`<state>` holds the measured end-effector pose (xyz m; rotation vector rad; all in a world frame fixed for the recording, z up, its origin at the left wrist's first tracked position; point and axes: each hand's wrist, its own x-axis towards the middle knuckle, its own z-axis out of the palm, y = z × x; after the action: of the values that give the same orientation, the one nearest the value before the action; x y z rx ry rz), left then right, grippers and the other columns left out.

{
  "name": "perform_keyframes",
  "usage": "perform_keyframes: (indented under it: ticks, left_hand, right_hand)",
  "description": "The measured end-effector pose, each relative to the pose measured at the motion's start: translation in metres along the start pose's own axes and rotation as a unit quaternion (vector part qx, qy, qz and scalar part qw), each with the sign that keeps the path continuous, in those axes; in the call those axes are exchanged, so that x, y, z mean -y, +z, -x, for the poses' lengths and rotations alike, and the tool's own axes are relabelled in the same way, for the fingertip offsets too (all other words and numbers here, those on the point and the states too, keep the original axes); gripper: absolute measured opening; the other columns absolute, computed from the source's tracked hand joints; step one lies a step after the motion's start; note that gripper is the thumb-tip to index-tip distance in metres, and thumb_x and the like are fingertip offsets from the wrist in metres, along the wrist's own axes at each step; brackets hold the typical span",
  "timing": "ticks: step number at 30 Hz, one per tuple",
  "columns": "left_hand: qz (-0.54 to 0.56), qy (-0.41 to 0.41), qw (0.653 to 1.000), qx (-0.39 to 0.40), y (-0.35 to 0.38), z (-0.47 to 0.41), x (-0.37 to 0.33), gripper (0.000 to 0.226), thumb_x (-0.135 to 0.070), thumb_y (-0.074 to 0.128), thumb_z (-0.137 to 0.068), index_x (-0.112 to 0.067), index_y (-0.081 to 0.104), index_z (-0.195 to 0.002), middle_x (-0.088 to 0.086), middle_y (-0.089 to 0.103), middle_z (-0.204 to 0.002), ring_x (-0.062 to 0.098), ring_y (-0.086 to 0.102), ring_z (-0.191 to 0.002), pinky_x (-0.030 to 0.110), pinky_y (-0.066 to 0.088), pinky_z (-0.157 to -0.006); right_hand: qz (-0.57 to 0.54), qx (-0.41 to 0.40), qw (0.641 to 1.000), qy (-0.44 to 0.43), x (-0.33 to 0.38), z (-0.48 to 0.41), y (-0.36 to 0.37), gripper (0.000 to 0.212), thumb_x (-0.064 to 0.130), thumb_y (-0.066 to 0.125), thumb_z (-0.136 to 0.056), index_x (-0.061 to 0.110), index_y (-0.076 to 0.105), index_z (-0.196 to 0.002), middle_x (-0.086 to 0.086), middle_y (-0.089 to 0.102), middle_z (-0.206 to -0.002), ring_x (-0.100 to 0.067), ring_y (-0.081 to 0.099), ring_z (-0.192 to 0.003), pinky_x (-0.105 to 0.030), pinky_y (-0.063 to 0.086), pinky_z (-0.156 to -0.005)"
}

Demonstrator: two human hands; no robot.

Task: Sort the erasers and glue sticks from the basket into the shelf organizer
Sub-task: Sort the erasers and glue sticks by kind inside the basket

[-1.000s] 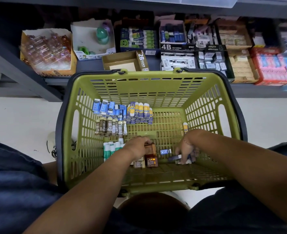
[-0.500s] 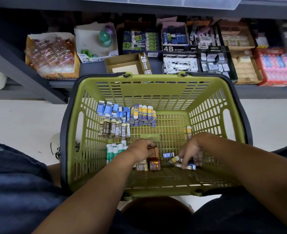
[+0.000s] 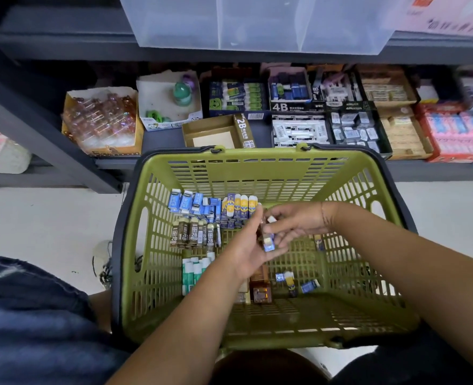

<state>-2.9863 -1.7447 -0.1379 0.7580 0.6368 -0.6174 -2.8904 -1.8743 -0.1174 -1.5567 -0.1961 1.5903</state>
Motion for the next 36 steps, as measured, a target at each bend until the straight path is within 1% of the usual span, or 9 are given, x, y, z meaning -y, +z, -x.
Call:
perform_keyframes:
  ticks: [3, 5, 9, 13, 19, 22, 29, 32, 36]
  left_hand:
    - [0.057, 0.011, 0.998, -0.001, -0.017, 0.004, -0.012, 0.043, -0.045, 0.04, -0.099, -0.014, 0.058, -0.123, 0.01, 0.069, -0.114, 0.022, 0.068, -0.097, 0.04, 0.057, -0.085]
    - [0.093, 0.006, 0.996, -0.008, -0.028, 0.007, -0.017, 0.043, -0.042, 0.041, -0.1, -0.012, 0.057, -0.126, 0.011, 0.069, -0.111, 0.023, 0.069, -0.093, 0.037, 0.059, -0.075]
    - [0.146, -0.004, 0.989, -0.013, -0.042, 0.009, -0.017, 0.045, -0.034, 0.052, -0.096, -0.006, 0.055, -0.131, 0.016, 0.065, -0.112, 0.029, 0.065, -0.093, 0.038, 0.06, -0.071]
    - [0.183, -0.011, 0.983, -0.018, -0.051, 0.01, -0.016, 0.037, -0.029, 0.057, -0.093, -0.003, 0.064, -0.119, 0.02, 0.066, -0.107, 0.032, 0.066, -0.085, 0.037, 0.06, -0.066]
    - [0.26, 0.036, 0.96, -0.092, -0.068, 0.007, -0.019, 0.025, -0.029, 0.052, -0.095, -0.007, 0.064, -0.092, 0.011, 0.065, -0.084, 0.017, 0.063, -0.059, 0.018, 0.048, -0.043]
    - [0.283, 0.053, 0.945, -0.152, -0.077, 0.009, -0.021, 0.028, -0.036, 0.053, -0.096, -0.012, 0.058, -0.082, 0.004, 0.058, -0.069, 0.01, 0.056, -0.044, 0.013, 0.037, -0.034]
    - [0.238, 0.08, 0.944, -0.216, -0.086, 0.017, -0.025, 0.043, -0.056, 0.052, -0.088, -0.017, 0.052, -0.07, -0.005, 0.048, -0.054, 0.004, 0.045, -0.037, 0.012, 0.026, -0.029]
    - [0.239, 0.088, 0.939, -0.229, -0.09, 0.016, -0.026, 0.046, -0.059, 0.049, -0.088, -0.017, 0.051, -0.07, -0.004, 0.047, -0.056, 0.005, 0.043, -0.038, 0.013, 0.026, -0.029]
    - [0.226, 0.096, 0.937, -0.248, -0.09, 0.017, -0.027, 0.048, -0.06, 0.045, -0.09, -0.016, 0.056, -0.074, -0.003, 0.048, -0.063, 0.006, 0.045, -0.042, 0.013, 0.029, -0.031]
  right_hand:
    - [-0.028, -0.007, 0.999, -0.026, 0.003, -0.01, 0.006, 0.03, -0.001, 0.05, -0.094, -0.002, 0.049, -0.124, -0.015, 0.059, -0.116, -0.014, 0.066, -0.086, -0.027, 0.056, -0.086]
    - [-0.041, -0.057, 0.997, -0.044, 0.002, -0.017, 0.008, 0.026, -0.009, 0.05, -0.092, -0.004, 0.056, -0.117, -0.008, 0.061, -0.117, -0.013, 0.069, -0.08, -0.025, 0.058, -0.078]
    - [0.047, -0.163, 0.984, -0.059, 0.001, -0.023, 0.012, 0.016, -0.007, 0.059, -0.088, 0.005, 0.065, -0.098, -0.01, 0.065, -0.076, -0.009, 0.061, -0.054, -0.018, 0.053, -0.055]
    - [0.026, -0.207, 0.975, -0.075, 0.002, -0.024, 0.015, 0.013, -0.003, 0.067, -0.083, 0.007, 0.065, -0.091, -0.005, 0.063, -0.063, -0.007, 0.053, -0.045, -0.017, 0.044, -0.044]
    - [-0.114, -0.347, 0.928, -0.07, 0.002, -0.041, 0.013, 0.01, -0.004, 0.065, -0.085, 0.0, 0.062, -0.093, -0.01, 0.059, -0.066, -0.01, 0.055, -0.048, -0.017, 0.051, -0.049]
    - [-0.123, -0.366, 0.921, -0.056, 0.011, -0.063, 0.032, 0.02, -0.007, 0.062, -0.086, 0.001, 0.059, -0.104, -0.009, 0.056, -0.069, -0.008, 0.052, -0.041, -0.015, 0.048, -0.047]
    - [-0.139, -0.378, 0.912, -0.073, 0.047, -0.118, 0.065, 0.014, 0.0, 0.068, -0.084, 0.008, 0.057, -0.084, -0.004, 0.057, -0.068, -0.011, 0.052, -0.046, -0.018, 0.045, -0.044]
    - [-0.159, -0.389, 0.904, -0.077, 0.056, -0.134, 0.071, 0.016, 0.0, 0.068, -0.083, 0.008, 0.056, -0.08, -0.007, 0.058, -0.066, -0.018, 0.053, -0.052, -0.024, 0.05, -0.051]
    - [-0.148, -0.436, 0.886, -0.056, 0.054, -0.15, 0.073, 0.025, 0.005, 0.071, -0.076, 0.022, 0.054, -0.069, -0.013, 0.071, -0.085, -0.031, 0.068, -0.08, -0.043, 0.057, -0.079]
